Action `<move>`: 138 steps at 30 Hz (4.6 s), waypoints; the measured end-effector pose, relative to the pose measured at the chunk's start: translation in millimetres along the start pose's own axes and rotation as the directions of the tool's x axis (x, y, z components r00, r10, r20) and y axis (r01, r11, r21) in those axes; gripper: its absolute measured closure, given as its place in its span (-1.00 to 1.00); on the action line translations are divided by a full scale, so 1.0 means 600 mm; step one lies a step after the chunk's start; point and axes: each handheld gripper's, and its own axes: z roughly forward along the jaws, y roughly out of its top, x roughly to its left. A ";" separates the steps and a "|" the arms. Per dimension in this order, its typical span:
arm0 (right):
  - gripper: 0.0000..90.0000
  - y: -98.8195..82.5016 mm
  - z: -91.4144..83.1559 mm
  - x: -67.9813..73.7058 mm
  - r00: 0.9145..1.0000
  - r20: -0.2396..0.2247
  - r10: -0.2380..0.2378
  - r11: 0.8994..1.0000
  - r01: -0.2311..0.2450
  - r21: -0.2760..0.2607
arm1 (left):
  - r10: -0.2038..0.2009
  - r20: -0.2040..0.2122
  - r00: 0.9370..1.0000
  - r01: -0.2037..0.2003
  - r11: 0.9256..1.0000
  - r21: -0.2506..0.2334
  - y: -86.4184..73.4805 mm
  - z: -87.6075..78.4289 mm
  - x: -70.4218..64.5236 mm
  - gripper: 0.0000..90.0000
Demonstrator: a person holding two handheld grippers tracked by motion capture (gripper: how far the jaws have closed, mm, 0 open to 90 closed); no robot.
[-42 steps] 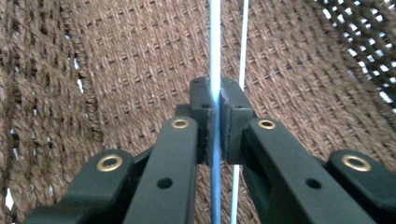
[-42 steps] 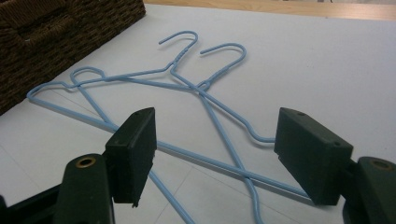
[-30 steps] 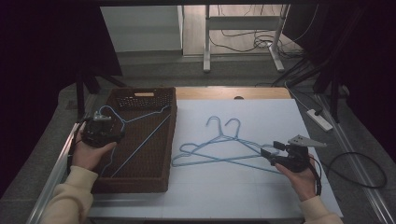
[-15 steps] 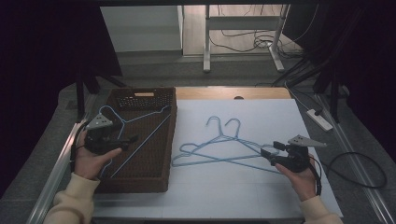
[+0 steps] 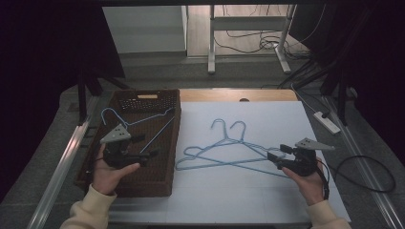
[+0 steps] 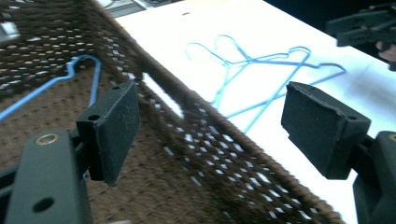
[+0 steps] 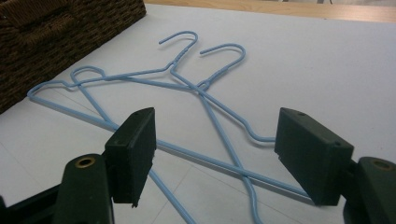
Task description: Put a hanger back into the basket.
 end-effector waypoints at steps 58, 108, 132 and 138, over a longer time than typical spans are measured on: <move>-0.32 0.042 0.066 0.038 0.998 -0.017 -0.063 0.989 0.065 0.132 | 0.089 0.095 0.992 -0.096 0.992 0.078 -0.014 0.087 -0.102 -0.53; -0.08 0.130 0.335 0.072 0.999 0.045 0.012 0.925 -0.029 0.379 | 0.088 0.069 0.994 -0.092 0.993 0.070 -0.016 0.083 -0.090 -0.53; 0.63 0.139 0.374 0.076 0.991 0.114 0.074 0.895 -0.117 0.431 | 0.095 0.072 0.993 -0.100 0.993 0.066 -0.017 0.082 -0.089 -0.53; 0.77 0.139 0.374 0.074 0.987 0.123 0.104 0.888 -0.147 0.435 | 0.095 0.071 0.993 -0.100 0.993 0.067 -0.017 0.083 -0.089 -0.53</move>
